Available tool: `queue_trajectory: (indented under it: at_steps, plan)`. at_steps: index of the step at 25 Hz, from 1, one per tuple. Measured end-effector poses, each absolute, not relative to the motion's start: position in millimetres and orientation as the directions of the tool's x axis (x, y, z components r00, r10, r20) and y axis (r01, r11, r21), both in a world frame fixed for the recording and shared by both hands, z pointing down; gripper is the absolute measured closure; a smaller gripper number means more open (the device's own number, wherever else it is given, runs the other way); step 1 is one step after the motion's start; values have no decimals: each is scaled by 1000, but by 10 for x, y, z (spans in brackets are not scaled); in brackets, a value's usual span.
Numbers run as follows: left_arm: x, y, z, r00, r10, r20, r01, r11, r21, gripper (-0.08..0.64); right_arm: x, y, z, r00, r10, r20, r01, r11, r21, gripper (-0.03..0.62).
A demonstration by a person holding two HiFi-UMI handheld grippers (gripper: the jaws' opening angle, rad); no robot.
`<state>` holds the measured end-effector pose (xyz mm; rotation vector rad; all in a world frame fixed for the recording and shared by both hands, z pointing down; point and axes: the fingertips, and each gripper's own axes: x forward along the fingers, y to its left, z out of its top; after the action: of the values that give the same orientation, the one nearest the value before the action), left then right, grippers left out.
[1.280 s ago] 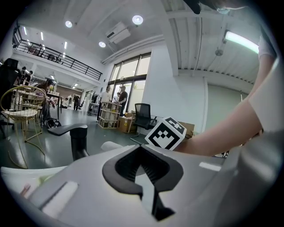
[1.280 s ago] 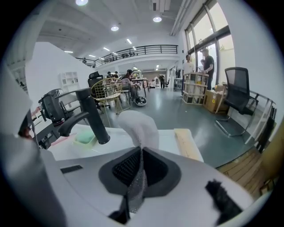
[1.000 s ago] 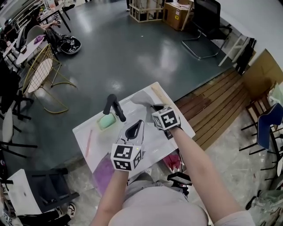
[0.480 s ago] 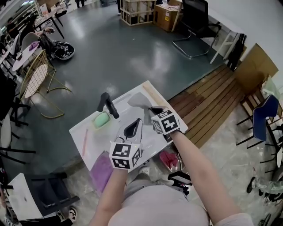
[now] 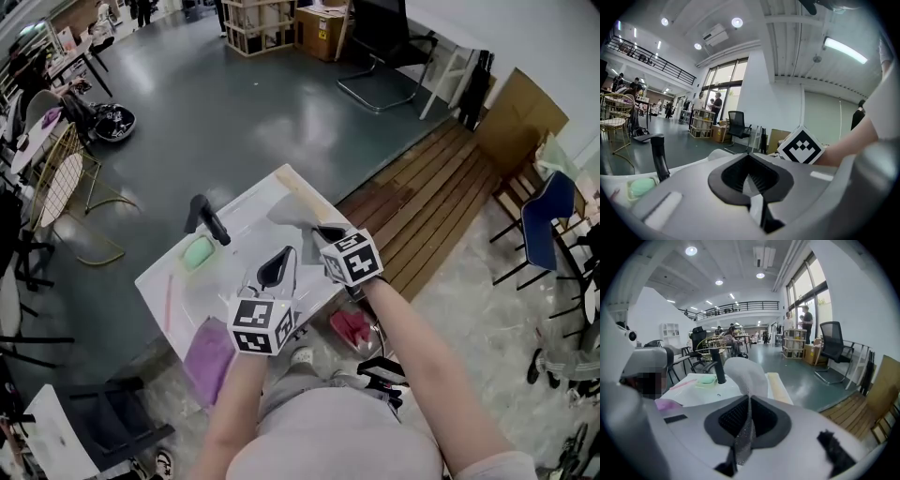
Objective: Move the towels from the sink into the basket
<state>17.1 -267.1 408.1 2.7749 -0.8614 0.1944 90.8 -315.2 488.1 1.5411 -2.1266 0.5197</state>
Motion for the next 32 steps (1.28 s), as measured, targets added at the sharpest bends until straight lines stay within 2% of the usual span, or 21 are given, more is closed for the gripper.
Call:
queue_trajectory:
  at_steps: [20,32]
  plan:
    - [782,-2055,4051,885,-411,216,-448,-879,162,557,1533,-2304,4815,-183,-832,524,-983,150,-104,565]
    - [1308,-1703,4110,930,-286,230,-325,-933,155,556,2008,-1757,4858,-93,-854,511,-992,37,-119,563]
